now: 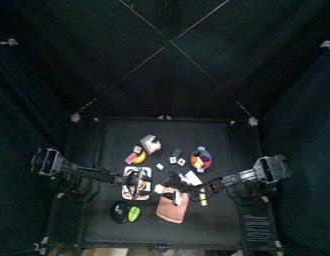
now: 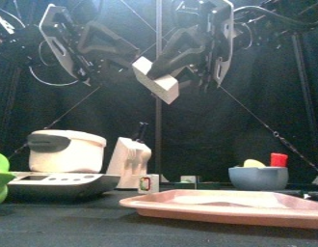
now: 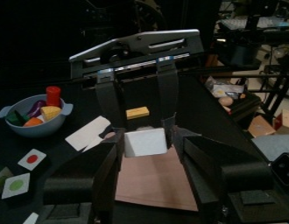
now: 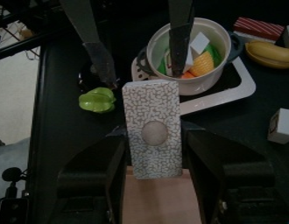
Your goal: Place rice near egg
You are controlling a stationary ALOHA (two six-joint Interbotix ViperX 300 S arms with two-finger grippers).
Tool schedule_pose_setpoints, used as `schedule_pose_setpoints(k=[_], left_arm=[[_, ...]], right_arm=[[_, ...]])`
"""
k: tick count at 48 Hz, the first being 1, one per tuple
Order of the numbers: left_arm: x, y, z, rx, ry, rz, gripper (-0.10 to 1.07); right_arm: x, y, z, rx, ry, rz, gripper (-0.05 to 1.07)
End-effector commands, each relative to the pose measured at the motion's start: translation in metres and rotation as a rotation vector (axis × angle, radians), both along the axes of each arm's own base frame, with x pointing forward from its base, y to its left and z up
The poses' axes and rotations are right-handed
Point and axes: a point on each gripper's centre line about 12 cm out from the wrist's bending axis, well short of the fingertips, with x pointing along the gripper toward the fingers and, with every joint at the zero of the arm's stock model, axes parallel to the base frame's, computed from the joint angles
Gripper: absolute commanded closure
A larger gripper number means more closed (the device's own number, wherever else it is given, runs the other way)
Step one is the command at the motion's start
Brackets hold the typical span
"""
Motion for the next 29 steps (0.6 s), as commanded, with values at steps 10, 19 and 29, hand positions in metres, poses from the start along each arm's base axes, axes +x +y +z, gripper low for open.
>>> schedule_pose_setpoints(k=[10, 19, 29], left_arm=[[0.000, 0.003, 0.009, -0.015, -0.031, 0.018, 0.14], [-0.001, 0.004, 0.007, -0.018, -0.026, 0.023, 0.14], [-0.001, 0.006, 0.006, -0.031, -0.022, 0.036, 0.14]], right_arm=[[-0.041, -0.001, 0.020, 0.264, -0.014, -0.131, 0.42], [-0.079, 0.010, -0.003, 0.430, 0.072, -0.234, 0.42], [-0.109, 0.026, -0.020, 0.517, 0.159, -0.422, 0.42]])
